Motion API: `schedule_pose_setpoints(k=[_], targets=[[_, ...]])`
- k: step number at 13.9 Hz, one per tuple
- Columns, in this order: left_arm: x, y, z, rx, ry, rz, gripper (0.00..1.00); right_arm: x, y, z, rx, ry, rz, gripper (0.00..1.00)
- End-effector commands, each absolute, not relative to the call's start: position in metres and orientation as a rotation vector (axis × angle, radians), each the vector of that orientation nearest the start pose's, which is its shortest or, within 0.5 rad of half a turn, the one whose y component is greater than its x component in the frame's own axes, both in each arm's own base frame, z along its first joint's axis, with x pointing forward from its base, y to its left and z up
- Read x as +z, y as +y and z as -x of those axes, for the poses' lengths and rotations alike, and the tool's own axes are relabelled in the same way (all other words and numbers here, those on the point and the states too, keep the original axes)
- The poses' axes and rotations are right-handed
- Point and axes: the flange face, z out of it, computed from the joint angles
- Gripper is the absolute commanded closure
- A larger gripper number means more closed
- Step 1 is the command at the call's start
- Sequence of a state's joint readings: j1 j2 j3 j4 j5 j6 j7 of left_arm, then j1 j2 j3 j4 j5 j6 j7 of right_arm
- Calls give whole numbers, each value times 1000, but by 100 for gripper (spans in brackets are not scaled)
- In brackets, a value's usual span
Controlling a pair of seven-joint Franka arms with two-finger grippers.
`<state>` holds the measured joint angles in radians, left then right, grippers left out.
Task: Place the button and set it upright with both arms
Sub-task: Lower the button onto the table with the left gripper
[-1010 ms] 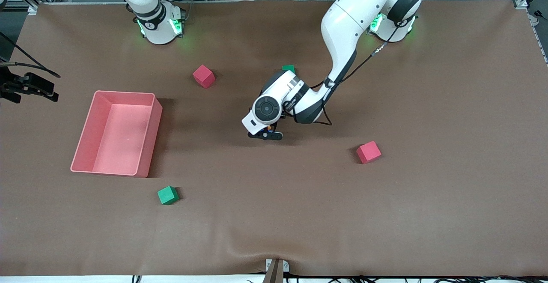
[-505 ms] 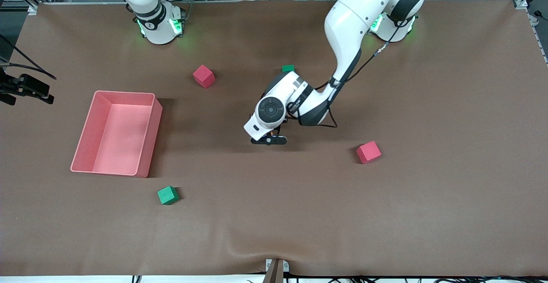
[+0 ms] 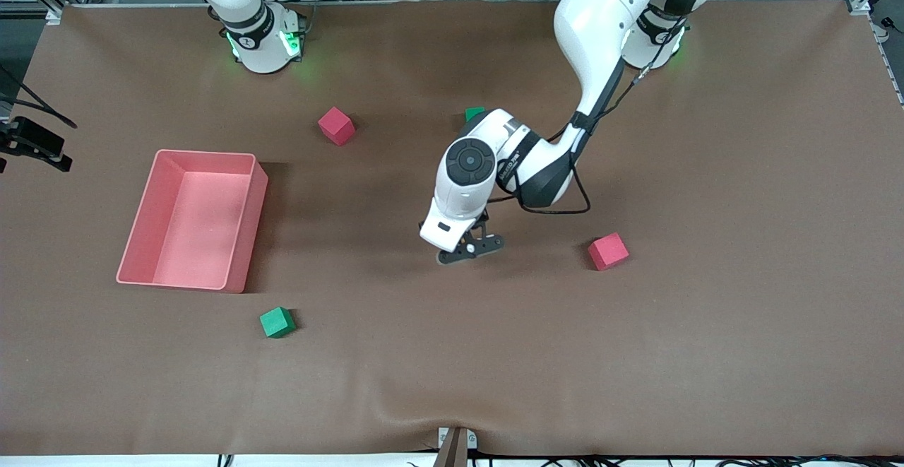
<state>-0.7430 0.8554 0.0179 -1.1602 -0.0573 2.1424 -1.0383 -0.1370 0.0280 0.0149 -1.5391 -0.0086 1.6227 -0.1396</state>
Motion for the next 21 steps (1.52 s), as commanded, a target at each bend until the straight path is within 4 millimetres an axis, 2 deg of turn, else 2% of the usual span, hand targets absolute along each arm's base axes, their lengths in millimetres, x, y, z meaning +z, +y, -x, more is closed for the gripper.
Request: schedule_pose_setpoints(k=[1, 6, 9, 10, 13, 16, 21], targets=[[304, -524, -579, -345, -647, 3183, 100, 646, -77, -563, -133, 7, 3158, 0], [300, -524, -585, -656, -732, 3060, 100, 646, -83, -562, -120, 22, 3151, 0], [301, -525, -585, -718, -790, 3035, 100, 638, -67, -557, -20, -3, 3093, 0], [301, -524, -586, -737, -780, 3027, 100, 637, -69, -557, -14, 1, 3085, 0], [292, -518, -591, -793, -729, 2984, 100, 631, -69, -557, 26, 4, 3084, 0], [275, -523, -585, -871, -681, 2935, 100, 632, -70, -556, 28, 1, 3090, 0], [243, -520, -585, -980, -629, 2851, 100, 631, -72, -556, 31, 0, 3097, 0]])
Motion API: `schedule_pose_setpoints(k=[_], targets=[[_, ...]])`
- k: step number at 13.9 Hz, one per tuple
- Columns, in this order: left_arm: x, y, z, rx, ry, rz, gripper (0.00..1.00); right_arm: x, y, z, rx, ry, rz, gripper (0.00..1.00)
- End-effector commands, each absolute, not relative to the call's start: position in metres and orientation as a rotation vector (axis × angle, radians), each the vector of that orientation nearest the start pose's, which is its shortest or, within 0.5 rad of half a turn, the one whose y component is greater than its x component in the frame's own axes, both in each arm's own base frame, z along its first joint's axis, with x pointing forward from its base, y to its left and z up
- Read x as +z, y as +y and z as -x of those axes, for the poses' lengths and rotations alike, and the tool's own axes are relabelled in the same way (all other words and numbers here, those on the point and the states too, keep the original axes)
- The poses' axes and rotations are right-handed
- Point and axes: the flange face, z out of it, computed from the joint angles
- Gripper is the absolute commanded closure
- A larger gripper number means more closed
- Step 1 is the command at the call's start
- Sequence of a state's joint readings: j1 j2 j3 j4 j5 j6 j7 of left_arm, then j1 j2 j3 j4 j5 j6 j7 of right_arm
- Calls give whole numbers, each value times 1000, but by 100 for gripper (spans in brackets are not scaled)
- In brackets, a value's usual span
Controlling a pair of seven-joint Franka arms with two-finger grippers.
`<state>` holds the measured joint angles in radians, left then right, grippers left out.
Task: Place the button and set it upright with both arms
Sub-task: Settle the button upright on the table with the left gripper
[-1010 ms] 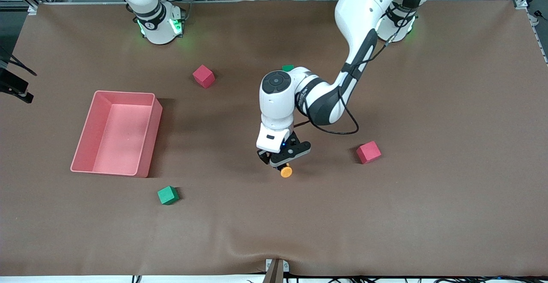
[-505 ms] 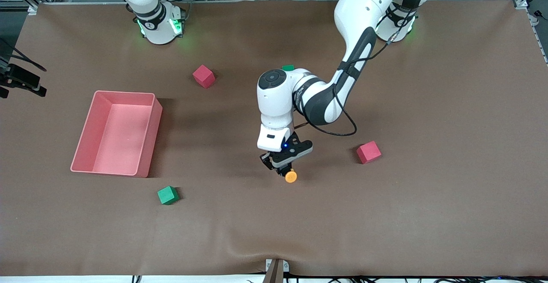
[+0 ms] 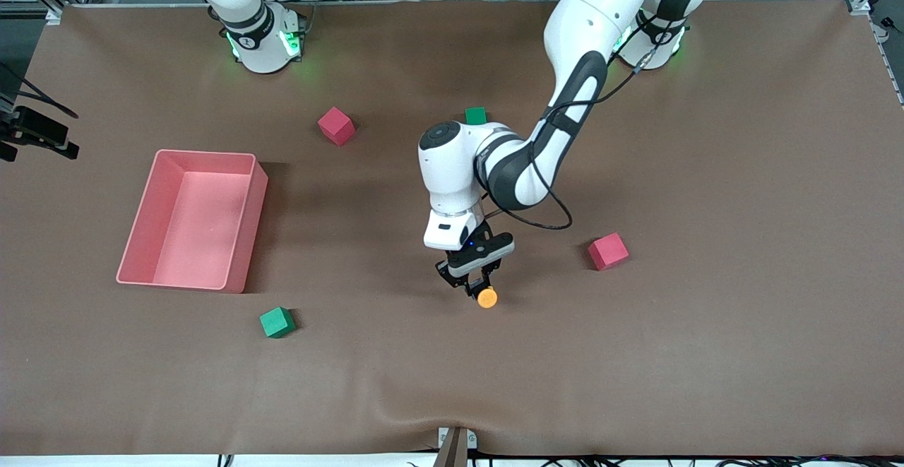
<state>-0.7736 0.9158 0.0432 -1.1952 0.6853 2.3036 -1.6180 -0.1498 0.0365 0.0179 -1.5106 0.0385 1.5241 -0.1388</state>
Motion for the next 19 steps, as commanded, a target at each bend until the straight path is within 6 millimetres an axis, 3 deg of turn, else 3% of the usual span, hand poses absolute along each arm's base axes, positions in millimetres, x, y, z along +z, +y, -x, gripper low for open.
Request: schedule_pose_setpoints(k=[1, 8, 15, 19], targets=[[242, -520, -585, -1010, -620, 2836, 100, 631, -72, -556, 32, 0, 3099, 0], [207, -522, -575, -1139, -556, 2755, 100, 632, -71, -556, 26, -7, 3104, 0], [170, -546, -539, -1259, -484, 2690, 100, 633, -74, -556, 25, -5, 3103, 0], [160, -562, -515, -1310, -476, 2639, 100, 633, -74, -556, 25, -7, 3103, 0]])
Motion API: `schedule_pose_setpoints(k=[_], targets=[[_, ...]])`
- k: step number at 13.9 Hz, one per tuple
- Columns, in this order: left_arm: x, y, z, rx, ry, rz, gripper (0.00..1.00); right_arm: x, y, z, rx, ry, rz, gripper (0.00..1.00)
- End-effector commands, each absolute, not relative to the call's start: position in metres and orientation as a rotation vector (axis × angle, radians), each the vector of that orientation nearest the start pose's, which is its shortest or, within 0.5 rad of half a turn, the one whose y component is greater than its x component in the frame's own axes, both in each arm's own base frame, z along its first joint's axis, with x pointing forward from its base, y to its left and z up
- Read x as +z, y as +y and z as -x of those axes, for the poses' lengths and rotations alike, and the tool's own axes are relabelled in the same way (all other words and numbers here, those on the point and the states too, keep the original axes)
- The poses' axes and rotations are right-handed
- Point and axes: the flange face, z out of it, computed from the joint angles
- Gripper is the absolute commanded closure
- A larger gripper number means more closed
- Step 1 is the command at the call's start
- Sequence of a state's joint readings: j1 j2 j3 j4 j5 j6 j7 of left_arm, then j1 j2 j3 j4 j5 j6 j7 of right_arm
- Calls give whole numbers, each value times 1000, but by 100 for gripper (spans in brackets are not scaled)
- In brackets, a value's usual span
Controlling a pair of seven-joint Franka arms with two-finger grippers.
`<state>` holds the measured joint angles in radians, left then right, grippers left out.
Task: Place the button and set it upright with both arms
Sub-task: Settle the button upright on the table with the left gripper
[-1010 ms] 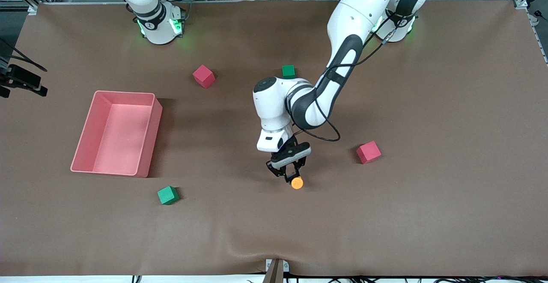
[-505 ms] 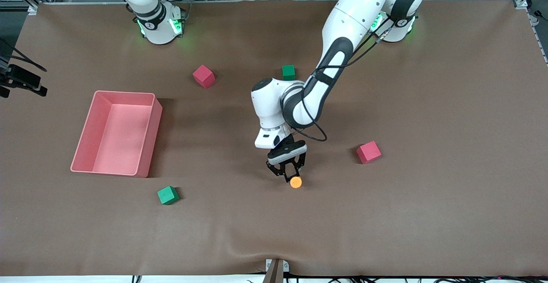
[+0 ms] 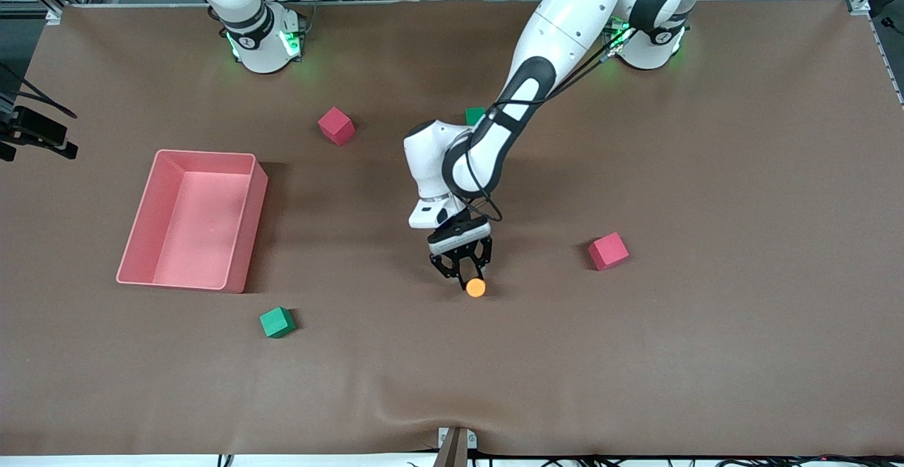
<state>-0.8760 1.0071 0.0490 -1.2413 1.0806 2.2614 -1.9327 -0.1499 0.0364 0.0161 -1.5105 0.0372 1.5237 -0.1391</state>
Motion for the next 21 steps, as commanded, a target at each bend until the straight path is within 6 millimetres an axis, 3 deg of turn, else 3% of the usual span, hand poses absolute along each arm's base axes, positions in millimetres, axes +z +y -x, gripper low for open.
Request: schedule_pose_setpoints(k=[1, 6, 10, 15, 19, 20, 21], targets=[[159, -565, -508, -1320, -495, 2603, 100, 633, -74, -556, 25, -7, 3103, 0], [144, -584, -474, -1464, -594, 2562, 100, 634, -77, -555, 23, 0, 3103, 0], [116, -591, -446, -1482, -546, 2520, 100, 634, -79, -555, 22, 7, 3103, 0], [98, -588, -438, -1475, -528, 2501, 100, 635, -80, -555, 18, 5, 3103, 0], [95, -589, -436, -1470, -531, 2504, 100, 634, -79, -555, 20, 5, 3103, 0], [95, -590, -434, -1463, -535, 2509, 64, 635, -80, -555, 18, 5, 3103, 0], [94, -590, -433, -1459, -543, 2512, 1, 635, -80, -555, 18, 5, 3103, 0]])
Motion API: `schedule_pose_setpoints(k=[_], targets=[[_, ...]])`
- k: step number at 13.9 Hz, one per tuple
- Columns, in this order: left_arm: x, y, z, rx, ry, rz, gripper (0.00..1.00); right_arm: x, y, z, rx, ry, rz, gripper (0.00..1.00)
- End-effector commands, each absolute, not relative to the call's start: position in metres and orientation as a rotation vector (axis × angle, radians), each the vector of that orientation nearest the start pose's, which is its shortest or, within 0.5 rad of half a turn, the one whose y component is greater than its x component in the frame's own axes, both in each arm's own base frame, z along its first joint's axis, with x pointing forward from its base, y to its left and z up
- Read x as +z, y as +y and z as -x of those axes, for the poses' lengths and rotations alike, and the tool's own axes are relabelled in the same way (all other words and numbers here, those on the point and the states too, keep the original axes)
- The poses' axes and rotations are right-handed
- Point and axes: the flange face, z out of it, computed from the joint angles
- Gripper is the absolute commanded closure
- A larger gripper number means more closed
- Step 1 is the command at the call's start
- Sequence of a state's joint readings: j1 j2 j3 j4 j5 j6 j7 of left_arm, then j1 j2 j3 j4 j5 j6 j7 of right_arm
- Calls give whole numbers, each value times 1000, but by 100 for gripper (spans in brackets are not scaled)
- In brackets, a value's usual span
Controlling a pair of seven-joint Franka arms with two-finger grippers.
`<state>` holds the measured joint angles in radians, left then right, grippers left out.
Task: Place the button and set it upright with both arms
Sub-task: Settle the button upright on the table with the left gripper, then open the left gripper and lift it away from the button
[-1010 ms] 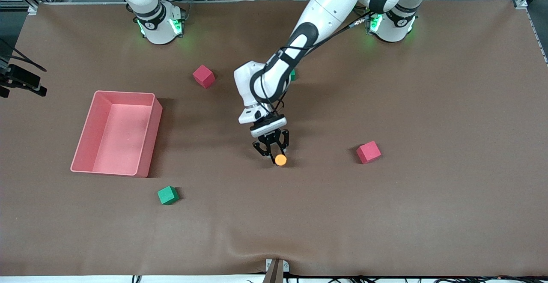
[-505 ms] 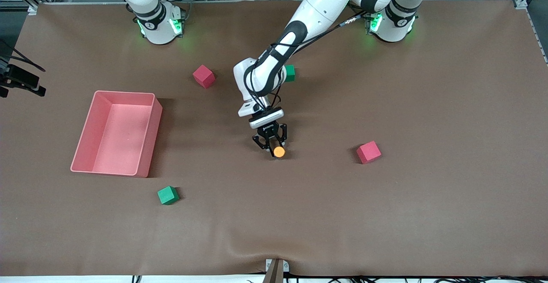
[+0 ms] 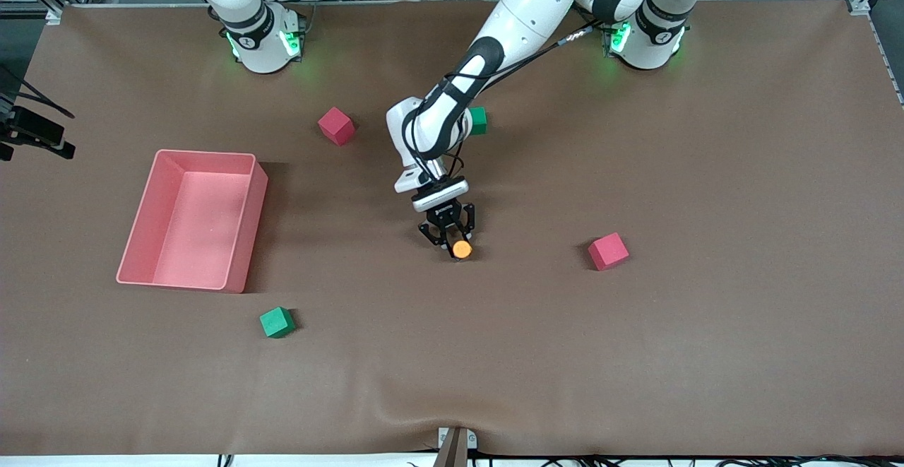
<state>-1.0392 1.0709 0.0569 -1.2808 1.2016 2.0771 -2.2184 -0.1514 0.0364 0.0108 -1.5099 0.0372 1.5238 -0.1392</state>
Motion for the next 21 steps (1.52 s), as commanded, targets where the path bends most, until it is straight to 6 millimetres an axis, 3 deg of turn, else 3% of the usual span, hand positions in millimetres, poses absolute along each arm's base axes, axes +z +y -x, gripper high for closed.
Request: schedule_pose_setpoints(k=[1, 6, 12, 16, 20, 21], targets=[[95, -592, -431, -1460, -559, 2520, 0, 635, -80, -555, 18, 5, 3103, 0], [109, -610, -413, -1414, -609, 2568, 0, 635, -80, -555, 18, 7, 3103, 0], [187, -643, -390, -1162, -820, 2716, 0, 635, -80, -555, 18, 7, 3103, 0], [280, -645, -399, -939, -901, 2820, 0, 633, -79, -555, 25, 7, 3103, 0], [389, -598, -448, -663, -1013, 2878, 0, 631, -78, -555, 34, 5, 3102, 0], [422, -572, -472, -587, -1055, 2903, 0, 630, -78, -555, 36, 2, 3100, 0]])
